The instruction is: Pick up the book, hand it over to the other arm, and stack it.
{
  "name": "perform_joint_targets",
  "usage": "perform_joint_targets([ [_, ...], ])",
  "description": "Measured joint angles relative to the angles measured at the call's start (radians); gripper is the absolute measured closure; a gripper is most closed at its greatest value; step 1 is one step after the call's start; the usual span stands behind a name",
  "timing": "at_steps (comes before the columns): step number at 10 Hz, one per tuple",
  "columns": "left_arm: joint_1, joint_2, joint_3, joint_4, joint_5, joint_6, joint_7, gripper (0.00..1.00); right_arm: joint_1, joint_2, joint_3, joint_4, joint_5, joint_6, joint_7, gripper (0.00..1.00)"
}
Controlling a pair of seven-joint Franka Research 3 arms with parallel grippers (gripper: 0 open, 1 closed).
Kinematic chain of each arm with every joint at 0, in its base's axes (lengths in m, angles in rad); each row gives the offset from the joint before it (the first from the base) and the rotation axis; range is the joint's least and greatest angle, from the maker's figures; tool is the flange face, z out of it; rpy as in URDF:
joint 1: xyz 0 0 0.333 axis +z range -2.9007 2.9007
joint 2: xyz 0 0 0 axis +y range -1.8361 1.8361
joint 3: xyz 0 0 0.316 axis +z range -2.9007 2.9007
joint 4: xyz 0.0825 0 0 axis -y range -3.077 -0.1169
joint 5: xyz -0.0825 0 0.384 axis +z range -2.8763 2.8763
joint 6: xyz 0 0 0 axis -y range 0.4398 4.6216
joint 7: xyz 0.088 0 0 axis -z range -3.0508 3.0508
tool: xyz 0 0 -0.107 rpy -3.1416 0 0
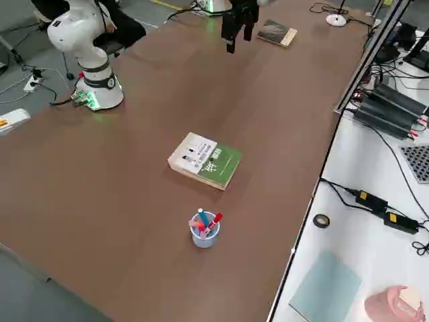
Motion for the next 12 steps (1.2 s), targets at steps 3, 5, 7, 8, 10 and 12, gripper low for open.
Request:
perform_joint_targets([
  [3, 0.000, 0.000, 0.000, 0.000, 0.000, 0.000, 0.000, 0.00, 0.000, 0.000, 0.000, 0.000, 0.000, 0.002, 0.001, 0.00],
  [5, 0.000, 0.000, 0.000, 0.000, 0.000, 0.000, 0.000, 0.00, 0.000, 0.000, 0.000, 0.000, 0.000, 0.003, 0.001, 0.00],
  [7, 0.000, 0.000, 0.000, 0.000, -0.001, 0.000, 0.000, 0.00, 0.000, 0.000, 0.000, 0.000, 0.000, 0.003, 0.001, 0.00],
  [8, 0.001, 0.001, 0.000, -0.001, -0.008, -0.002, 0.000, 0.00, 0.000, 0.000, 0.000, 0.000, 0.000, 0.003, 0.001, 0.00],
  [10, 0.007, 0.004, 0.000, -0.016, -0.045, -0.003, 0.001, 0.00, 0.000, 0.000, 0.000, 0.001, 0.000, 0.006, 0.001, 0.00],
  [12, 0.020, 0.010, 0.000, -0.046, -0.077, 0.005, 0.012, 0.00, 0.000, 0.000, 0.000, 0.001, 0.000, 0.013, 0.001, 0.00],
])
